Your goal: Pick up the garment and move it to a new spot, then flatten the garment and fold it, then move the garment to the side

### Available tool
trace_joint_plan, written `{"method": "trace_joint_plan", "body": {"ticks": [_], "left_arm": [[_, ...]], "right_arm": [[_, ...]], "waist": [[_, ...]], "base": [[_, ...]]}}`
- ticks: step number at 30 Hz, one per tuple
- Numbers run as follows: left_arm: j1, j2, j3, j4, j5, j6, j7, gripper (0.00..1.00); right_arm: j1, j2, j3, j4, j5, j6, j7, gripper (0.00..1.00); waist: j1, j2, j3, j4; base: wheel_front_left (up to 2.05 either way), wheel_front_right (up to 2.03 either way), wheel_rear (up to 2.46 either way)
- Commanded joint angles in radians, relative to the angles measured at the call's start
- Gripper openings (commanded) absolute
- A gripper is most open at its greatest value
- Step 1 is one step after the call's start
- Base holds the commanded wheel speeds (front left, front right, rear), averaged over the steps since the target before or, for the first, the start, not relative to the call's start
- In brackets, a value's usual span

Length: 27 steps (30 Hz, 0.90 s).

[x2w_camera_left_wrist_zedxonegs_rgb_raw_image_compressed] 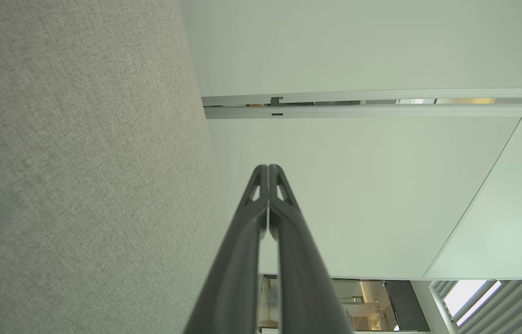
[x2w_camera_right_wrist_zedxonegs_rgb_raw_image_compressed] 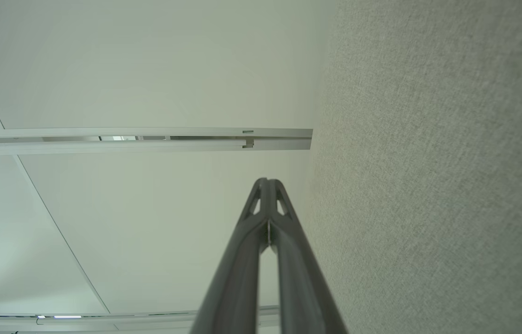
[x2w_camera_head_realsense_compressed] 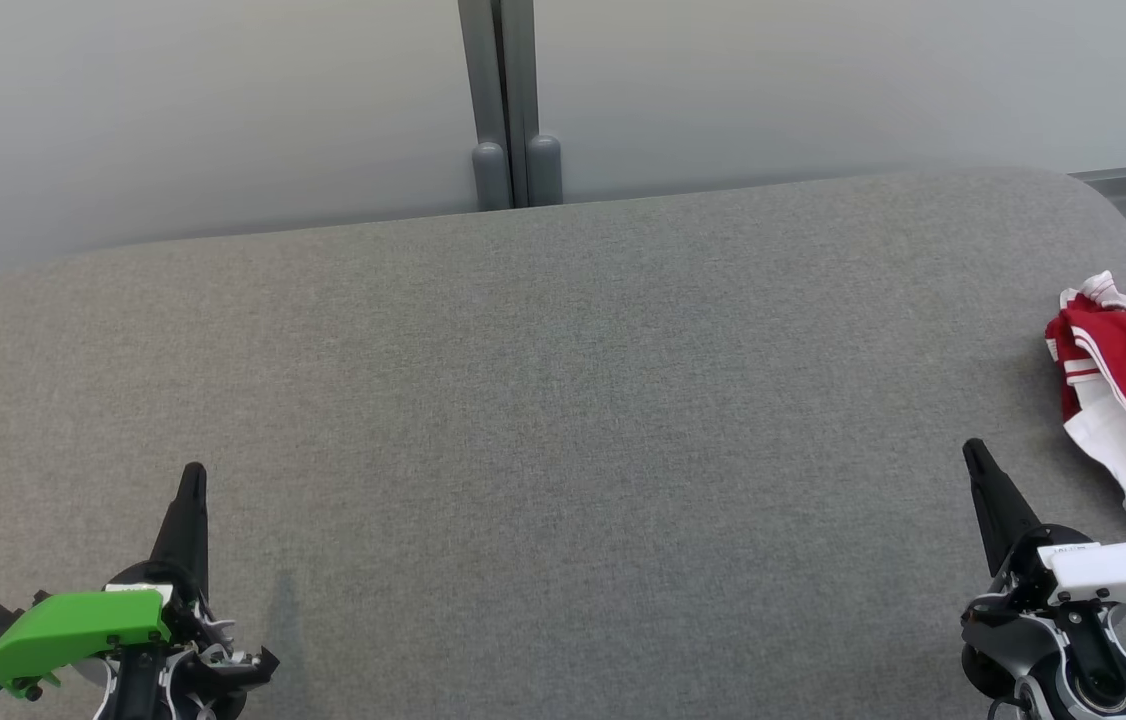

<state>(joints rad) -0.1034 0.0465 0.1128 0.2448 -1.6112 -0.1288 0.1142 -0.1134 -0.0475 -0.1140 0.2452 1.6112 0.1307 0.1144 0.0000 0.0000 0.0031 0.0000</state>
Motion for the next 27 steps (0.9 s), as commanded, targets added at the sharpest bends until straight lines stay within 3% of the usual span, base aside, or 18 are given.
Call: {"method": "trace_joint_plan", "body": {"ticks": [1,27], "left_arm": [[-0.011,0.007,0.002,-0.001,-0.003,-0.004,0.003,0.0],[-0.011,0.007,0.002,-0.001,-0.003,-0.004,0.003,0.0]], "right_arm": [[0.01,-0.005,-0.001,-0.004,0.004,0.0,0.003,0.0],[0.01,-0.005,-0.001,-0.004,0.004,0.0,0.003,0.0]], "waist": [[0.0,0.0,0.0,0.0],[0.0,0.0,0.0,0.0]], "base": [[0.0,0.0,0.0],[0.0,0.0,0.0]]}}
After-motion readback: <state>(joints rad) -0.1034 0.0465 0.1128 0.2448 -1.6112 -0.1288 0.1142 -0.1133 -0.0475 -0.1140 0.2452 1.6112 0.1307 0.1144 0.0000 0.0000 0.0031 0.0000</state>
